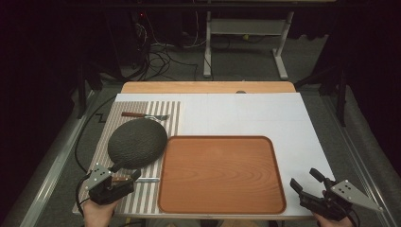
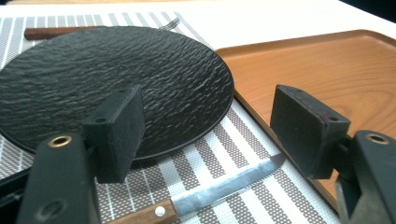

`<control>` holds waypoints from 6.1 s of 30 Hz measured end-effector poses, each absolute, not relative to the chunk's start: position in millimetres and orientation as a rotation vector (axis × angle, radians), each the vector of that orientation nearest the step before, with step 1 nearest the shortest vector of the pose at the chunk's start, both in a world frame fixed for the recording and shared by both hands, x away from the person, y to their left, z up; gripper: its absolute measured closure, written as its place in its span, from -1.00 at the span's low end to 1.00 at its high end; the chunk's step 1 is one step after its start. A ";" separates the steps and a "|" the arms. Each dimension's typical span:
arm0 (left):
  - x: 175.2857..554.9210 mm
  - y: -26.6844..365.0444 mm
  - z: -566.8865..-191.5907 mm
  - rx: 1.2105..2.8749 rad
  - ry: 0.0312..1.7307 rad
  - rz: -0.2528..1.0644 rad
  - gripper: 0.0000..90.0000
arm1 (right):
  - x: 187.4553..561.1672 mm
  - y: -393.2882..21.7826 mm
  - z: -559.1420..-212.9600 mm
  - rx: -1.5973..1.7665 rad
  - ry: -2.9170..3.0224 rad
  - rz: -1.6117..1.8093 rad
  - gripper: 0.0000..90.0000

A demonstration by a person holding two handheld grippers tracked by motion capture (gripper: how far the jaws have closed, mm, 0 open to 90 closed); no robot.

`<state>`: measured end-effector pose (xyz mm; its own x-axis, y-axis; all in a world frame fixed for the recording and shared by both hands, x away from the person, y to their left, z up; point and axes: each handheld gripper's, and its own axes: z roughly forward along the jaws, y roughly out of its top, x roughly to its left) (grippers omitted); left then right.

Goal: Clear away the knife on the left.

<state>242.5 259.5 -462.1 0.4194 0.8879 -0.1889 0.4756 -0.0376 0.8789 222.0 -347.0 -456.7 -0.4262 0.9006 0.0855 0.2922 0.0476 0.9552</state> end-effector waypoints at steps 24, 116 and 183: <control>240.6 261.3 -454.6 1.714 1.162 0.583 -0.45 | 221.7 -346.8 -456.4 1.187 1.769 1.388 -0.56; 289.2 292.5 -448.2 2.374 1.316 0.225 -0.46 | 223.9 -341.5 -457.7 1.175 1.823 1.364 -0.51; 280.2 274.5 -446.9 2.529 1.193 0.169 0.59 | 224.1 -340.0 -458.2 1.161 1.841 1.350 -0.48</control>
